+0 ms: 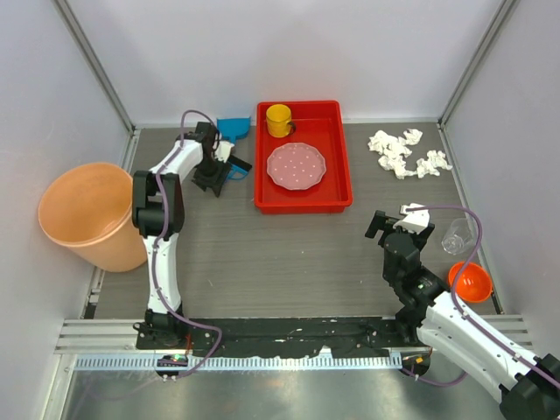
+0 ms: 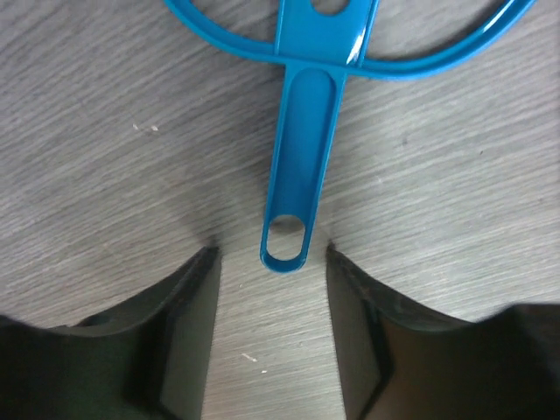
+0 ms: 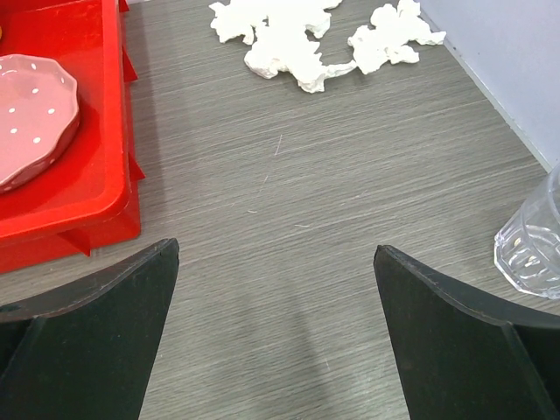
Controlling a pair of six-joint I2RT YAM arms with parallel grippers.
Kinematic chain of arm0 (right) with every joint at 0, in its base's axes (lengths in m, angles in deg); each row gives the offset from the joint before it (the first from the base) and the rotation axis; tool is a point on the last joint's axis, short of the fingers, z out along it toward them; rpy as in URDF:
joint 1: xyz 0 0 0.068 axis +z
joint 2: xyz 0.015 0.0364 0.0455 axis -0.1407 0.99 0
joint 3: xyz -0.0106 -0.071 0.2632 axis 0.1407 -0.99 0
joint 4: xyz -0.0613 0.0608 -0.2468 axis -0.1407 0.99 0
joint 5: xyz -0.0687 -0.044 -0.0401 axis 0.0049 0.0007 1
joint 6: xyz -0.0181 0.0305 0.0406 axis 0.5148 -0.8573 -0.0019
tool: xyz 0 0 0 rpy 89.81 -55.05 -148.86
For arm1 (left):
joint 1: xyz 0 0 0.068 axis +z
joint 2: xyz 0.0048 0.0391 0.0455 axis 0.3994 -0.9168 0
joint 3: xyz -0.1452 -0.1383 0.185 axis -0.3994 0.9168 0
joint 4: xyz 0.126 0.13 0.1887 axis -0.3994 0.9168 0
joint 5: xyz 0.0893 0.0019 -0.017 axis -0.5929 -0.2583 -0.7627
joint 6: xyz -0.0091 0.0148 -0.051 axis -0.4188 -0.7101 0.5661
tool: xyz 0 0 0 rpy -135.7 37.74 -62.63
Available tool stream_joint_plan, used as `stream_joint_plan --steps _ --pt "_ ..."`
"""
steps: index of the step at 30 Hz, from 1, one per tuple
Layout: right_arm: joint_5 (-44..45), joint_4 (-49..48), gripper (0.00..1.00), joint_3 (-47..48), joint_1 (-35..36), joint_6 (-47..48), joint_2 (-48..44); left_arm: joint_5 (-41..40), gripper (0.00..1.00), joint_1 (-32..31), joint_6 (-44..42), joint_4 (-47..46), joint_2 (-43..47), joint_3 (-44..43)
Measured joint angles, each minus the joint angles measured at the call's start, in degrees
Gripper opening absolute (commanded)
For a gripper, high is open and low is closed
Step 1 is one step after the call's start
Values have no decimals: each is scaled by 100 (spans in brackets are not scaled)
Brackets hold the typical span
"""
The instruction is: Sweep away the paper scraps from the table
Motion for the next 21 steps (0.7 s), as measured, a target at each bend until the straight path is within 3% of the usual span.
stream_joint_plan --steps 4,9,12,14,15,16,21 --pt "-15 7 98 0 0 0 0 136 59 2 20 39 -142 -236" --pt "-17 61 98 0 0 0 -15 302 52 2 50 251 -511 -863" --pt "-17 90 98 0 0 0 -37 315 43 2 90 365 -726 -1246" --pt "-17 90 98 0 0 0 -37 319 28 2 140 422 -820 -1405" --pt "-15 90 98 0 0 0 -37 323 10 2 177 442 -839 -1445" --pt "-17 92 98 0 0 0 -37 350 0 4 184 455 -857 -1473" --pt "-37 92 96 2 0 0 -37 428 0 13 402 509 -861 -1484"
